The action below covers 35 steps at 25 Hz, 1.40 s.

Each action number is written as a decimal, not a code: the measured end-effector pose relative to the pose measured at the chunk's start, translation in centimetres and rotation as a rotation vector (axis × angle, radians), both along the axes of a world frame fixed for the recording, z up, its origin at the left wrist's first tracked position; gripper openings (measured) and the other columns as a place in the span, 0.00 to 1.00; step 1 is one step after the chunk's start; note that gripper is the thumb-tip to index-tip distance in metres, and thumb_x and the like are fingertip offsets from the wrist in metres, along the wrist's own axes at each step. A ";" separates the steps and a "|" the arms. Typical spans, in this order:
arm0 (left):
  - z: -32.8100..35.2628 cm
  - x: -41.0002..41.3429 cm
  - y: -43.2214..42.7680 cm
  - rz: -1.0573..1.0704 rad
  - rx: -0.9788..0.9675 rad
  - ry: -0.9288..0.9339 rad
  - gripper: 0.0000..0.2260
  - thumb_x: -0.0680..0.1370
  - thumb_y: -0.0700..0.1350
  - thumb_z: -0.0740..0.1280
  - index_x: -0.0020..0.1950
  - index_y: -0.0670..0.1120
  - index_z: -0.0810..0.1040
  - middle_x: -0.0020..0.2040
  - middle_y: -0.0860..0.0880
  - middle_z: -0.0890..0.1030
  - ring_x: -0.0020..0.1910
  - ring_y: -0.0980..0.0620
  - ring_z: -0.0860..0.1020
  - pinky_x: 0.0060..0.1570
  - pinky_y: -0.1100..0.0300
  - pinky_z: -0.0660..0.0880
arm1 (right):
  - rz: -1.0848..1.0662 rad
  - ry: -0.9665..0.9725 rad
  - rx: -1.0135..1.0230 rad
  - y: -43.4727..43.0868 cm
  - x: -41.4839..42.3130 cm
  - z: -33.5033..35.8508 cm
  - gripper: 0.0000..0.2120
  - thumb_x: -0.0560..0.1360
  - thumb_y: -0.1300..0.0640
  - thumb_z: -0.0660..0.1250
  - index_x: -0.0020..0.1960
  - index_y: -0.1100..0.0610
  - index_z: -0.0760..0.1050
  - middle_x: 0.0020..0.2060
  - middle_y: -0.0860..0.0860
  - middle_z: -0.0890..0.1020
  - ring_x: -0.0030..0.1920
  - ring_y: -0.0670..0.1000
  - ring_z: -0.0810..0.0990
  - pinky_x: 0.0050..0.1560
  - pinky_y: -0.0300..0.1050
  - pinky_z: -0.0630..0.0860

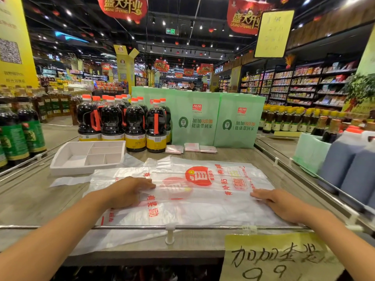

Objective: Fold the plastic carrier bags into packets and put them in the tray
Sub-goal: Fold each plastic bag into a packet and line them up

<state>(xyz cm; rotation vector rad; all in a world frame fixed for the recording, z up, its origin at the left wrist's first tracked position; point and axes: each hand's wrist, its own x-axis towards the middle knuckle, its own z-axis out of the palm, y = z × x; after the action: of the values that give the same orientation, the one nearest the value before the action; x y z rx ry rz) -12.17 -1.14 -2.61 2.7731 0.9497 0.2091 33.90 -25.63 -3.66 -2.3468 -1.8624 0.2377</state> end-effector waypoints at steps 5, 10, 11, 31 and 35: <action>0.9 2.0 -2.5 -0.128 0.113 -0.059 0.29 0.75 0.45 0.66 0.76 0.61 0.70 0.76 0.60 0.68 0.75 0.58 0.66 0.73 0.59 0.63 | 0.017 0.020 0.140 -0.4 -2.1 0.8 0.29 0.75 0.26 0.55 0.73 0.31 0.66 0.72 0.34 0.69 0.72 0.42 0.71 0.74 0.51 0.70; 0.4 4.0 -2.3 -0.187 0.118 -0.045 0.18 0.82 0.47 0.66 0.71 0.59 0.77 0.67 0.63 0.78 0.64 0.60 0.76 0.65 0.61 0.73 | 0.034 0.060 0.121 -0.2 -3.9 1.5 0.22 0.79 0.34 0.60 0.70 0.37 0.74 0.68 0.35 0.76 0.61 0.41 0.81 0.68 0.47 0.75; 0.4 3.8 -2.0 -0.178 0.091 -0.079 0.15 0.83 0.47 0.66 0.68 0.58 0.79 0.63 0.63 0.81 0.60 0.62 0.79 0.60 0.63 0.74 | 0.024 0.079 0.146 -0.2 -3.7 1.7 0.16 0.81 0.40 0.62 0.67 0.37 0.77 0.66 0.35 0.78 0.61 0.40 0.80 0.68 0.45 0.75; 2.3 5.4 1.8 0.101 0.258 0.008 0.06 0.79 0.46 0.67 0.50 0.58 0.81 0.48 0.56 0.83 0.47 0.53 0.80 0.46 0.54 0.80 | 0.040 -0.436 0.066 6.7 -1.6 4.2 0.12 0.83 0.46 0.63 0.42 0.47 0.76 0.36 0.42 0.79 0.38 0.47 0.76 0.39 0.46 0.73; 0.9 5.1 2.8 0.111 0.255 0.007 0.08 0.78 0.42 0.67 0.47 0.57 0.78 0.44 0.59 0.80 0.44 0.55 0.78 0.42 0.58 0.77 | 0.047 -0.478 0.091 7.4 -1.2 3.3 0.16 0.85 0.45 0.58 0.43 0.51 0.71 0.36 0.44 0.77 0.38 0.50 0.74 0.37 0.47 0.67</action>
<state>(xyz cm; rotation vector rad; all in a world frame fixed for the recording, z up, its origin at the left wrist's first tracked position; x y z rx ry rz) -7.02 1.70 -1.72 2.9519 1.1550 0.3613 32.72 -18.25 -0.36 -2.4518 -2.0659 -0.4351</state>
